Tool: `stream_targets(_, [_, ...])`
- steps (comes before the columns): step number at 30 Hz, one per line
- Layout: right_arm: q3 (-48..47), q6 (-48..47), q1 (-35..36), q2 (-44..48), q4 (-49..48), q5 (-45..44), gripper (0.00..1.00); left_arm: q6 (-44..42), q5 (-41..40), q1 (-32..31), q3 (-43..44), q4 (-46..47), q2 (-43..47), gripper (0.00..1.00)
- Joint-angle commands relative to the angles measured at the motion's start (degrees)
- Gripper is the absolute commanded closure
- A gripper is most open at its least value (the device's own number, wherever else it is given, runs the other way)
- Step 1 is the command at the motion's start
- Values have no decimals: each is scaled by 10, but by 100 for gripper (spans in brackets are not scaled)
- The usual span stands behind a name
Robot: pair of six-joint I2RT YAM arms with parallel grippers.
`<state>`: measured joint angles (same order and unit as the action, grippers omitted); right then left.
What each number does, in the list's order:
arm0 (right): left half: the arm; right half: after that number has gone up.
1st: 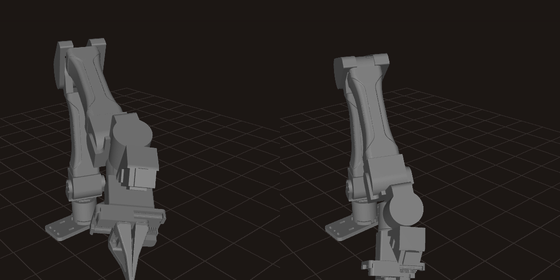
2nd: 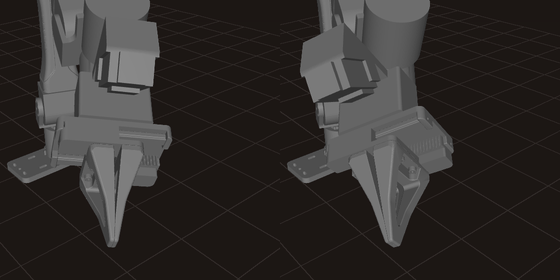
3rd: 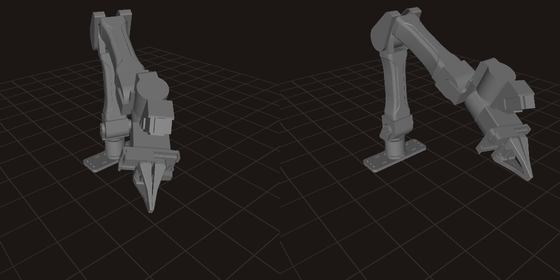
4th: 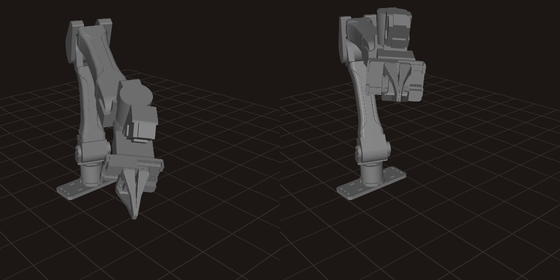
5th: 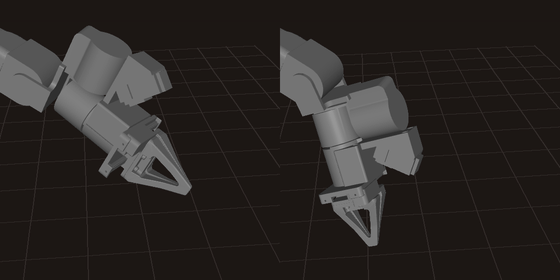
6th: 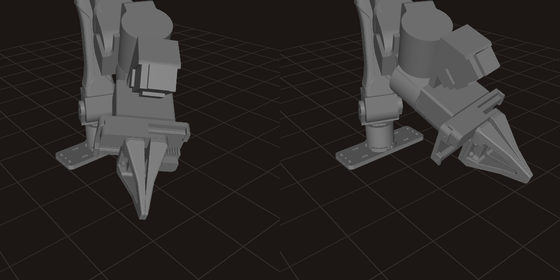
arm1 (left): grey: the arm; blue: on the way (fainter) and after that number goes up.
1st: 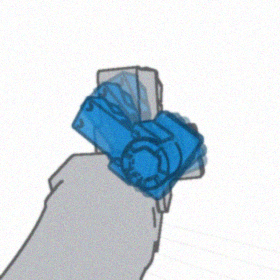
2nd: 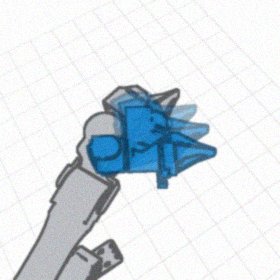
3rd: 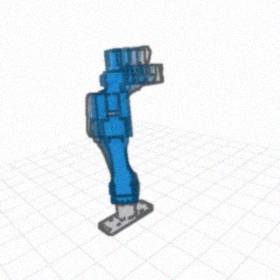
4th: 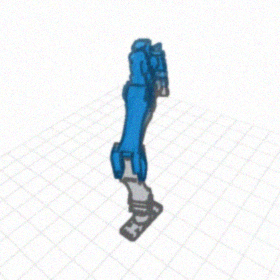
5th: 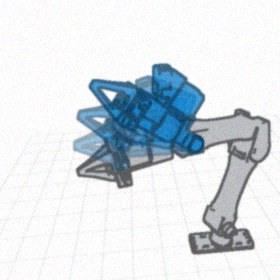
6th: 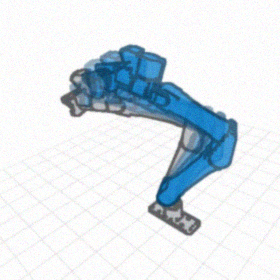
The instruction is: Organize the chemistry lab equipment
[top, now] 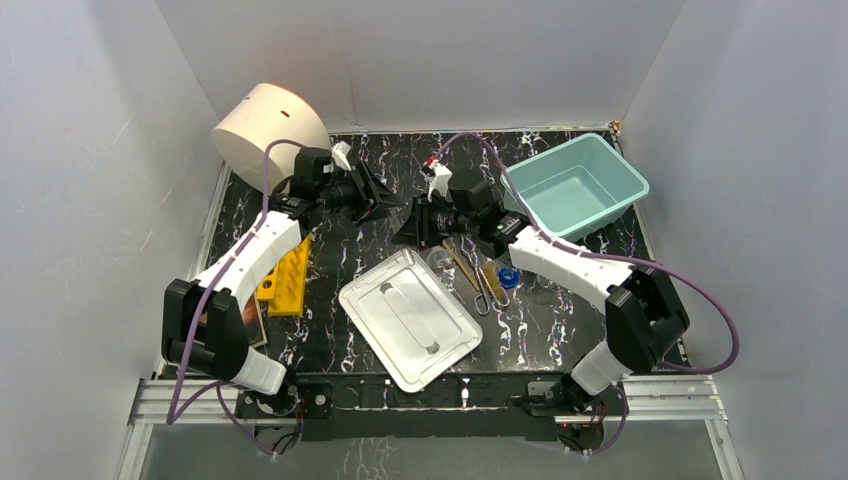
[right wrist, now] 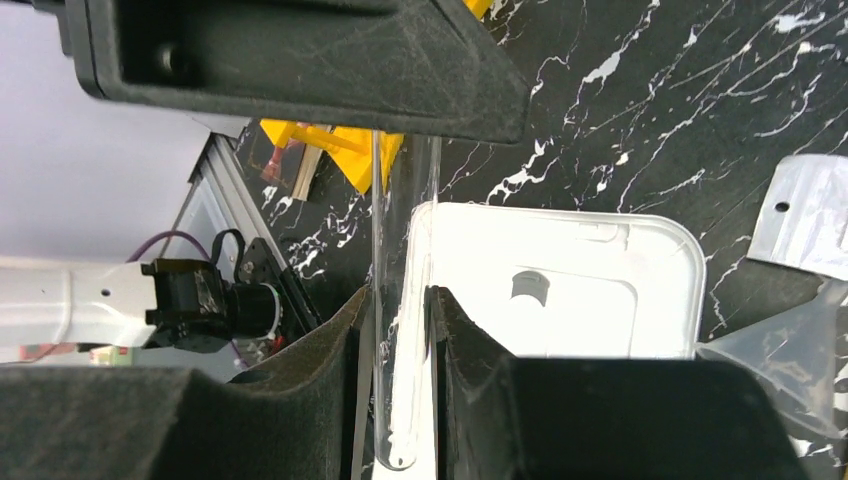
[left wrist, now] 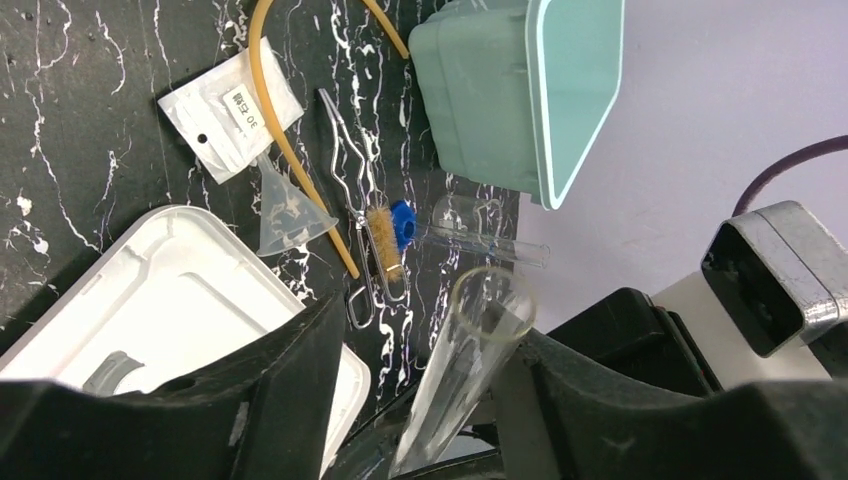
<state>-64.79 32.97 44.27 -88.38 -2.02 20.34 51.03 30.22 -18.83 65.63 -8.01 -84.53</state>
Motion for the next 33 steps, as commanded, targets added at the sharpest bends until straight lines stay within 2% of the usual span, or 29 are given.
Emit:
stream_targets(1, [-7, -67, -1, 25, -28, 28, 76, -28, 76, 25, 36, -23, 48, 53])
stream_targets(5, [-18, -95, -1, 21, -13, 33, 76, -45, 100, 46, 50, -45, 58, 60])
stream_targets(10, [-31, -127, -2, 11, 6, 39, 76, -43, 130, 49, 59, -70, 60, 62])
stream_targets(12, [-33, -138, -2, 10, 11, 38, 77, -42, 129, 50, 59, -82, 61, 60])
stream_targets(15, [-32, -152, -2, 11, 7, 40, 77, -47, 122, 51, 59, -96, 55, 51])
stream_targets(17, [-34, -159, -1, 11, 5, 45, 77, -52, 127, 51, 61, -101, 49, 50])
stream_targets(20, [-34, -167, -1, 10, 5, 50, 77, -59, 131, 52, 66, -108, 44, 58])
stream_targets(28, [-47, -203, -1, 5, 36, 69, 77, -70, 135, 51, 75, -118, 32, 65])
stream_targets(33, [-57, -224, -1, -2, 59, 73, 77, -82, 133, 51, 84, -140, 23, 75])
